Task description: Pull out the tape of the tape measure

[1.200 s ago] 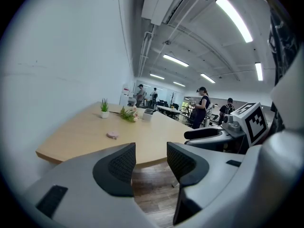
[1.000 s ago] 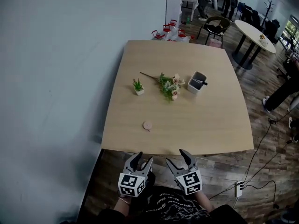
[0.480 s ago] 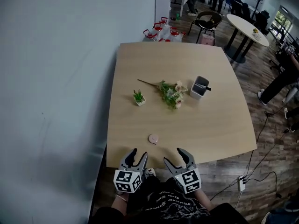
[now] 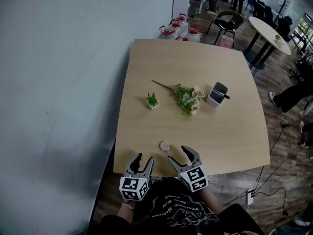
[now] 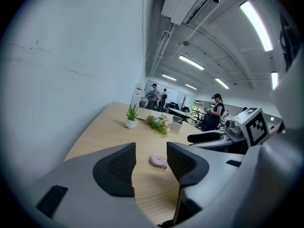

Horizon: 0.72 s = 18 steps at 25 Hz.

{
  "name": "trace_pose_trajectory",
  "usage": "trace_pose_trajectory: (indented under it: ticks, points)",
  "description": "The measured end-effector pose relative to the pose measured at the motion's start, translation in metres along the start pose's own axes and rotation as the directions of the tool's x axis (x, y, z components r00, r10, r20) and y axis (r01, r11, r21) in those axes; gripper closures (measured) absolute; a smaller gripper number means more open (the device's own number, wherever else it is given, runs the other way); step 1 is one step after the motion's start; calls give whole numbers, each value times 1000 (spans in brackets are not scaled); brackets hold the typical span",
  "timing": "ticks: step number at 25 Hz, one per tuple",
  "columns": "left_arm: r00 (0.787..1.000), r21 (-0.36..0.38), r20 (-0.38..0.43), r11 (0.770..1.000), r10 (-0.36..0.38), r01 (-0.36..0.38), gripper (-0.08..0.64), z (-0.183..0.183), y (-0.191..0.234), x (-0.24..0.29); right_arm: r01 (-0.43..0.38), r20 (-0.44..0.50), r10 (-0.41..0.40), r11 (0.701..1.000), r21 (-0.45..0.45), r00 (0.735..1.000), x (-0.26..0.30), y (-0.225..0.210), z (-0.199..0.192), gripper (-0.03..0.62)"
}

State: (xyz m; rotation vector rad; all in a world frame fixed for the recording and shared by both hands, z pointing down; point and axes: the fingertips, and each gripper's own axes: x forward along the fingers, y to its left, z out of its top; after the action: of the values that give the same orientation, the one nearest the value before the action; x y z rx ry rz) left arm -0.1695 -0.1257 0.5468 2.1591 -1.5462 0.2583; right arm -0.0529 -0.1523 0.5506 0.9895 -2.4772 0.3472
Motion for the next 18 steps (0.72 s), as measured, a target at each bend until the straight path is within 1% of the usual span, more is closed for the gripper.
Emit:
trace_pose_trajectory:
  ticks: [3, 5, 8, 11, 14, 18]
  points:
    - [999, -1, 11, 1000, 31, -31, 353, 4, 1, -6, -41, -38, 40, 998, -46, 998, 17, -3, 1, 301]
    - [997, -3, 22, 998, 70, -70, 353, 7, 7, -11, -66, -71, 61, 995, -69, 996, 32, -2, -1, 301]
    - [991, -27, 33, 991, 133, -132, 353, 6, 19, -22, -94, -121, 83, 992, -87, 989, 54, 1, -7, 301]
    - [982, -43, 36, 982, 186, -185, 353, 3, 29, -34, -104, -170, 87, 990, -95, 982, 73, 5, -17, 301]
    - [971, -53, 46, 971, 236, -233, 353, 2, 36, -46, -118, -231, 96, 989, -84, 968, 88, 8, -31, 300]
    - [956, -78, 51, 955, 289, -285, 353, -1, 43, -59, -111, -305, 74, 988, -107, 949, 100, 4, -48, 301]
